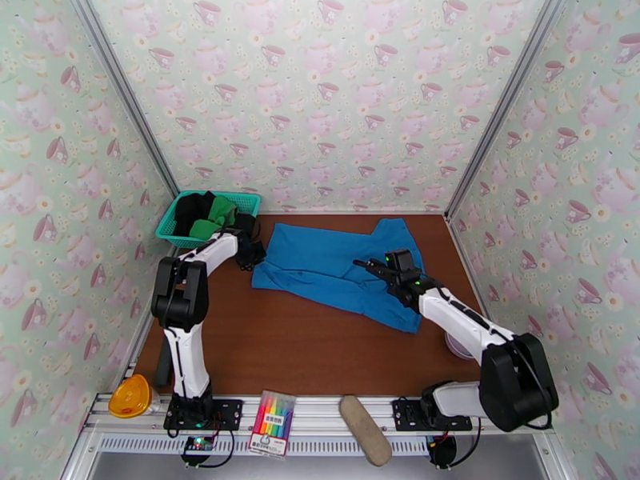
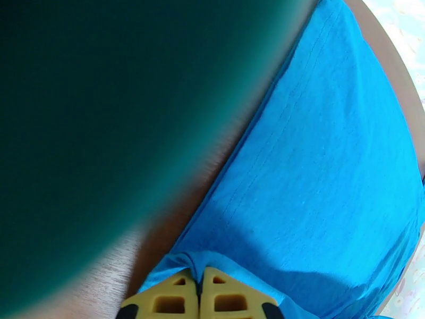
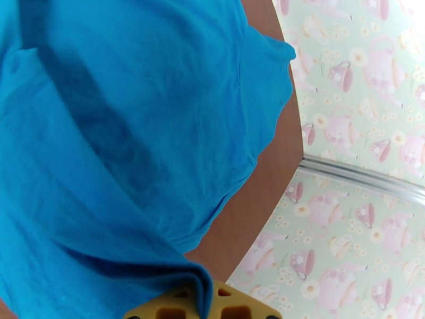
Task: Fold and stack the mixed laundry pile
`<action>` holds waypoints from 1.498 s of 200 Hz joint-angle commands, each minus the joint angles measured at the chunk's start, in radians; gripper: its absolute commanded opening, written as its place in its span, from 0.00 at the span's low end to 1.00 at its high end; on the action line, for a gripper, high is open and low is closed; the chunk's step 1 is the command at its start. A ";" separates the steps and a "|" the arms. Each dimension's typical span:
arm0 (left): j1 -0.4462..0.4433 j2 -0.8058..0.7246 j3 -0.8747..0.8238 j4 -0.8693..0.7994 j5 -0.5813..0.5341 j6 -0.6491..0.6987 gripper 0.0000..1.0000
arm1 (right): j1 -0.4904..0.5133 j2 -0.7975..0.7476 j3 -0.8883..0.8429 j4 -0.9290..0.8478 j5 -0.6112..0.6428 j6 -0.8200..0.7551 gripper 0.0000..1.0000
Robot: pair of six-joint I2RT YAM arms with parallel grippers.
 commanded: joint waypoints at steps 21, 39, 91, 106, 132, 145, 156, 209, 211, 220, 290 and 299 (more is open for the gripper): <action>-0.005 0.049 0.028 -0.031 0.009 0.004 0.04 | -0.029 0.115 0.060 0.120 -0.006 0.019 0.00; -0.004 0.055 0.036 -0.035 0.012 0.007 0.27 | -0.038 0.164 0.087 0.131 0.007 0.030 0.00; -0.012 0.004 0.032 -0.043 0.042 0.025 0.67 | -0.062 0.160 0.148 0.077 0.025 0.160 0.45; -0.019 -0.043 0.022 -0.062 0.042 0.040 0.67 | -0.066 0.123 0.170 0.014 0.023 0.230 0.49; -0.040 -0.144 -0.046 -0.104 0.031 0.082 0.66 | -0.066 0.022 0.220 -0.180 0.010 0.451 0.53; -0.050 -0.185 -0.106 -0.124 0.018 0.097 0.65 | -0.066 -0.033 0.258 -0.312 0.012 0.624 0.55; -0.055 -0.214 -0.177 -0.117 0.011 0.099 0.64 | -0.066 -0.076 0.291 -0.446 -0.006 0.787 0.57; -0.055 -0.197 -0.315 -0.010 -0.048 0.065 0.58 | -0.066 -0.315 0.126 -0.595 -0.353 1.243 0.61; -0.055 -0.194 -0.313 -0.008 -0.055 0.065 0.57 | -0.066 -0.319 0.118 -0.589 -0.361 1.249 0.61; -0.055 -0.184 -0.301 0.002 -0.080 0.065 0.56 | -0.066 -0.346 0.076 -0.566 -0.381 1.271 0.61; -0.053 -0.187 -0.254 0.027 -0.117 0.083 0.56 | -0.066 -0.324 0.024 -0.538 -0.403 1.310 0.60; -0.052 -0.174 -0.247 0.030 -0.115 0.088 0.56 | -0.066 -0.318 0.023 -0.536 -0.405 1.316 0.59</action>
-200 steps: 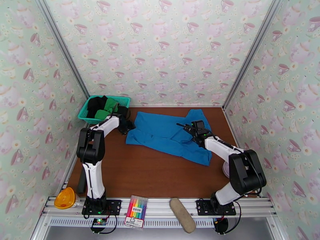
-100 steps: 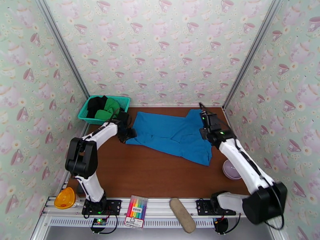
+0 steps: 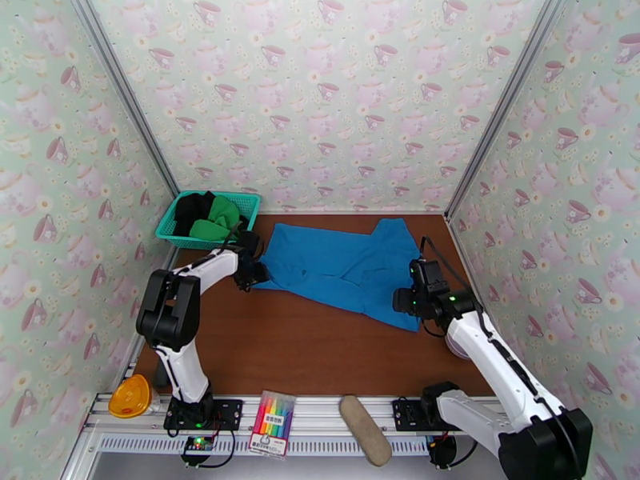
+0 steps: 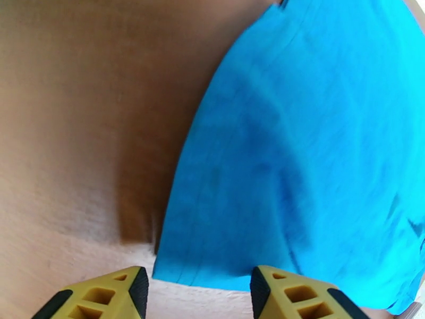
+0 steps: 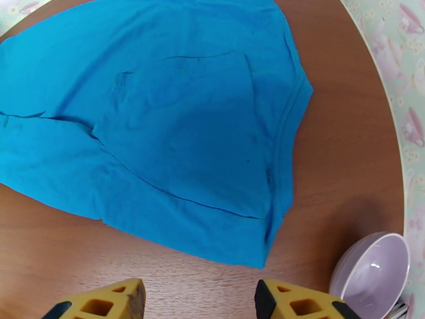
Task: Fold and stack the mixed laundry pile
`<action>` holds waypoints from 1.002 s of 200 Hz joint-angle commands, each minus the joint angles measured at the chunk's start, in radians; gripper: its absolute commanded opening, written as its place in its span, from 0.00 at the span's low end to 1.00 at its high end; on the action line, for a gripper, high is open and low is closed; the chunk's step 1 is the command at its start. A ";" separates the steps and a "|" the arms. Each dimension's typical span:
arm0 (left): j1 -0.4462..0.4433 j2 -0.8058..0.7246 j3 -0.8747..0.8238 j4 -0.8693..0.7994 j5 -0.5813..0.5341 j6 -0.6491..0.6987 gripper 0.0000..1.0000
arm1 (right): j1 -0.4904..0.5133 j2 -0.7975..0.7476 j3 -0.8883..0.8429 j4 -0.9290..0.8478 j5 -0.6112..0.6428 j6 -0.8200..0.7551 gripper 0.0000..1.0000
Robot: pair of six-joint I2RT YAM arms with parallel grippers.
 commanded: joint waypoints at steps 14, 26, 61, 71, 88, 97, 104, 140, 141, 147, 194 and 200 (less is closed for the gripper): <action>0.009 0.039 0.044 0.026 -0.014 0.021 0.56 | -0.002 0.024 0.007 0.003 -0.021 0.056 0.60; 0.009 0.063 0.052 0.036 -0.008 0.021 0.55 | -0.002 0.028 0.004 0.005 -0.021 0.066 0.60; 0.012 0.096 0.060 0.082 -0.002 0.024 0.48 | -0.001 0.069 0.016 0.001 -0.011 0.087 0.62; 0.012 0.095 0.059 0.092 -0.002 0.024 0.43 | -0.003 0.091 0.023 -0.001 -0.010 0.092 0.62; 0.013 0.085 0.046 0.116 0.009 0.024 0.25 | -0.020 0.129 0.034 -0.005 -0.011 0.107 0.62; 0.012 0.075 0.035 0.130 0.016 0.024 0.16 | -0.039 0.149 0.037 -0.003 -0.014 0.117 0.62; 0.012 0.066 0.023 0.140 0.018 0.024 0.09 | -0.053 0.164 0.037 -0.002 -0.014 0.126 0.62; 0.014 0.026 -0.028 0.178 0.022 0.030 0.00 | -0.123 0.266 0.036 0.022 -0.017 0.138 0.58; 0.015 0.026 -0.029 0.179 0.022 0.030 0.00 | -0.123 0.269 0.035 0.024 -0.017 0.137 0.58; 0.014 0.022 -0.033 0.183 0.024 0.033 0.00 | -0.130 0.288 0.035 0.030 -0.020 0.139 0.56; 0.013 -0.024 -0.067 0.190 0.021 0.052 0.00 | -0.136 0.382 0.027 0.041 -0.024 0.163 0.47; 0.014 -0.030 -0.070 0.190 0.020 0.053 0.00 | -0.137 0.387 0.025 0.040 -0.019 0.165 0.47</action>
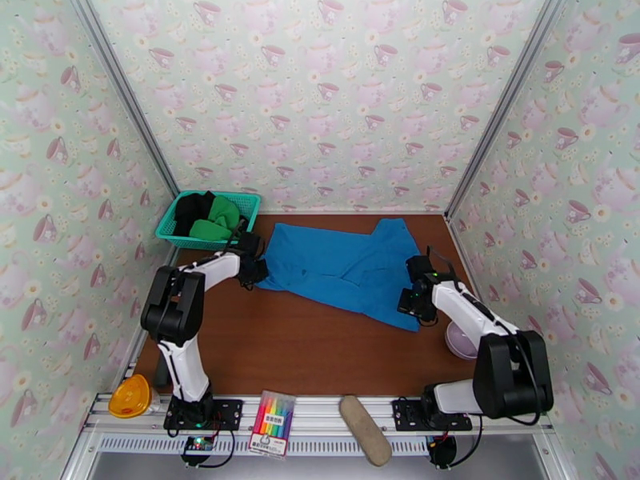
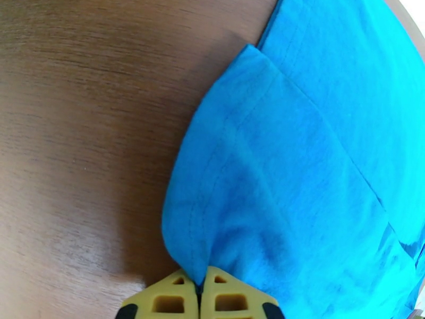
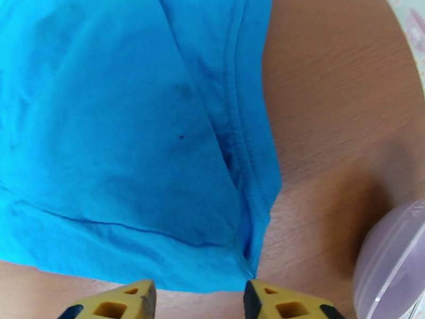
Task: Fold and stack the mixed laundry pile
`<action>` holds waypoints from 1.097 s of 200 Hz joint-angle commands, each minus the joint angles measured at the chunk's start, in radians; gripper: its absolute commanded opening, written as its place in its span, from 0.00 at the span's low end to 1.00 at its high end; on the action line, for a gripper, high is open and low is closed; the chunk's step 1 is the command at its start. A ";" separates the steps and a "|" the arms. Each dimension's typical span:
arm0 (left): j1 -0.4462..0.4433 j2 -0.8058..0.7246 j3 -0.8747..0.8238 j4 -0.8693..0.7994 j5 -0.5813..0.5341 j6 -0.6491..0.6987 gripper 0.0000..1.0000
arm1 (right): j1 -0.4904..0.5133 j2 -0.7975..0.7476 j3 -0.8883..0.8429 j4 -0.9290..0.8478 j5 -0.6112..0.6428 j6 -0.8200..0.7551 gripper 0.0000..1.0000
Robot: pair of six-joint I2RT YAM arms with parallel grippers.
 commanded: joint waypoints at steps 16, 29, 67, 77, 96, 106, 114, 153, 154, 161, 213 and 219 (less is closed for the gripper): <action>0.009 -0.074 -0.023 0.011 0.003 0.032 0.00 | -0.003 0.037 0.013 0.010 0.005 0.028 0.46; 0.013 -0.079 -0.025 0.010 0.003 0.036 0.00 | -0.002 0.052 0.016 0.010 0.021 0.028 0.47; 0.016 -0.081 -0.029 0.016 0.011 0.041 0.00 | -0.004 0.089 0.023 0.016 0.059 0.027 0.49; 0.017 -0.081 -0.031 0.021 0.014 0.041 0.00 | -0.004 0.100 0.023 0.023 0.060 0.026 0.48; 0.019 -0.081 -0.034 0.022 0.014 0.039 0.00 | -0.004 0.121 0.028 0.030 0.050 0.029 0.33; 0.020 -0.082 -0.036 0.024 0.014 0.039 0.00 | -0.004 0.124 0.030 0.027 0.047 0.027 0.20; 0.022 -0.087 -0.039 0.024 0.011 0.041 0.00 | -0.004 0.123 0.034 0.017 0.048 0.026 0.08; 0.029 -0.156 -0.060 -0.045 -0.062 0.081 0.00 | -0.004 0.079 0.101 -0.131 0.133 -0.024 0.00; 0.029 -0.159 -0.060 -0.047 -0.065 0.082 0.00 | -0.004 0.078 0.104 -0.138 0.135 -0.026 0.00; 0.030 -0.180 -0.072 -0.063 -0.090 0.089 0.00 | -0.004 0.076 0.121 -0.171 0.160 -0.034 0.00; 0.025 -0.274 -0.201 -0.115 -0.146 0.052 0.00 | -0.007 0.175 0.226 -0.285 0.132 -0.089 0.00; 0.021 -0.274 -0.214 -0.119 -0.146 0.044 0.00 | -0.008 0.188 0.224 -0.284 0.123 -0.091 0.00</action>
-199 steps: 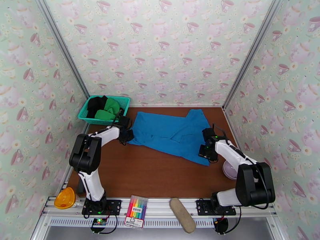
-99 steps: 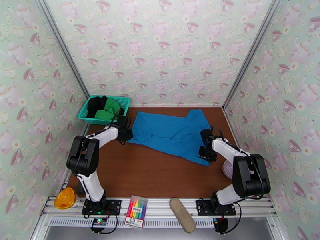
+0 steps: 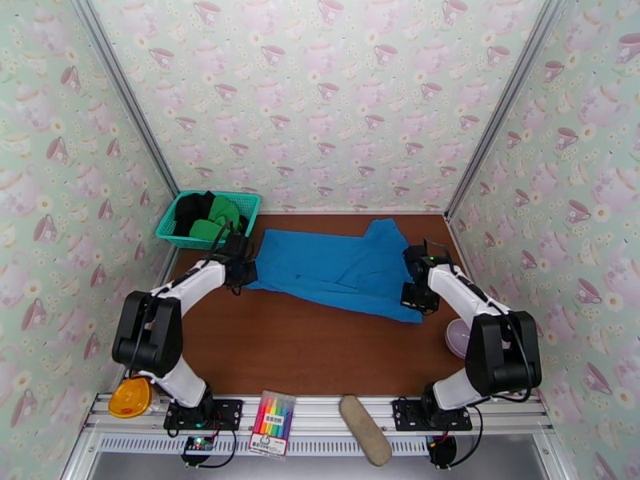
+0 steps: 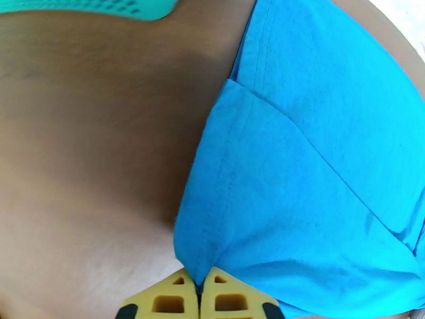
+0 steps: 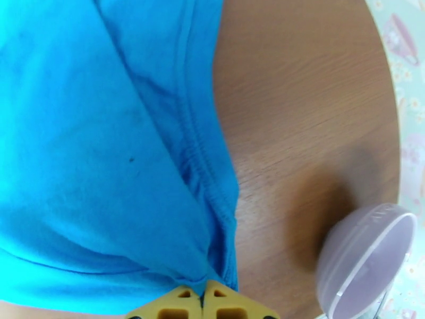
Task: Fold and stack the mixed laundry pile
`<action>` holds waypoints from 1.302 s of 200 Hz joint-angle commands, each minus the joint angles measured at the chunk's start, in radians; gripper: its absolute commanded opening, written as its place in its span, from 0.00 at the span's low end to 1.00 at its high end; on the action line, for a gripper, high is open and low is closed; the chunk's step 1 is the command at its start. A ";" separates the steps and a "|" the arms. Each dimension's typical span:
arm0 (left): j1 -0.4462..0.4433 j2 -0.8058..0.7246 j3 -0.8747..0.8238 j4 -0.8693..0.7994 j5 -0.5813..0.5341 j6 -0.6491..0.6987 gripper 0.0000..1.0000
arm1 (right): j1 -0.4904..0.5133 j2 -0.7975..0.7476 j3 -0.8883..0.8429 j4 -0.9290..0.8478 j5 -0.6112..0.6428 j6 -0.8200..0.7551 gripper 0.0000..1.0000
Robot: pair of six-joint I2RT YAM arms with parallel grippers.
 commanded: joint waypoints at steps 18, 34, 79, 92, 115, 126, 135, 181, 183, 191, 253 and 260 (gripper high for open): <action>-0.010 -0.017 -0.101 -0.081 -0.069 -0.049 0.00 | -0.004 0.091 0.001 -0.055 -0.024 -0.035 0.00; -0.022 -0.020 -0.119 -0.124 -0.090 -0.080 0.00 | -0.001 0.104 -0.015 -0.043 -0.042 -0.029 0.00; -0.067 -0.115 -0.167 -0.233 -0.149 -0.150 0.05 | 0.004 0.137 -0.045 -0.054 -0.043 0.010 0.00; -0.074 -0.160 -0.186 -0.267 -0.160 -0.164 0.09 | 0.004 0.148 -0.047 -0.055 -0.030 0.018 0.00; -0.085 -0.259 -0.227 -0.322 -0.170 -0.189 0.24 | 0.002 0.174 -0.042 -0.060 -0.005 0.026 0.00; -0.089 -0.312 -0.249 -0.338 -0.168 -0.200 0.34 | 0.001 0.193 -0.034 -0.061 0.010 0.028 0.03; -0.093 -0.349 -0.259 -0.353 -0.172 -0.207 0.43 | 0.001 0.209 -0.020 -0.070 0.027 0.027 0.12; -0.109 -0.410 -0.198 -0.406 -0.201 -0.205 0.53 | 0.001 0.090 0.023 -0.090 0.029 0.009 0.55; -0.110 -0.407 -0.195 -0.403 -0.199 -0.202 0.53 | 0.001 0.084 0.027 -0.089 0.026 0.009 0.57; -0.115 -0.392 -0.179 -0.389 -0.191 -0.191 0.50 | -0.002 0.044 0.045 -0.084 0.009 0.004 0.61; -0.126 -0.338 -0.078 -0.327 -0.192 -0.141 0.12 | -0.065 0.150 0.221 0.086 -0.214 -0.025 0.31; -0.126 -0.351 -0.054 -0.331 -0.192 -0.141 0.13 | -0.065 0.188 0.233 0.094 -0.219 -0.022 0.26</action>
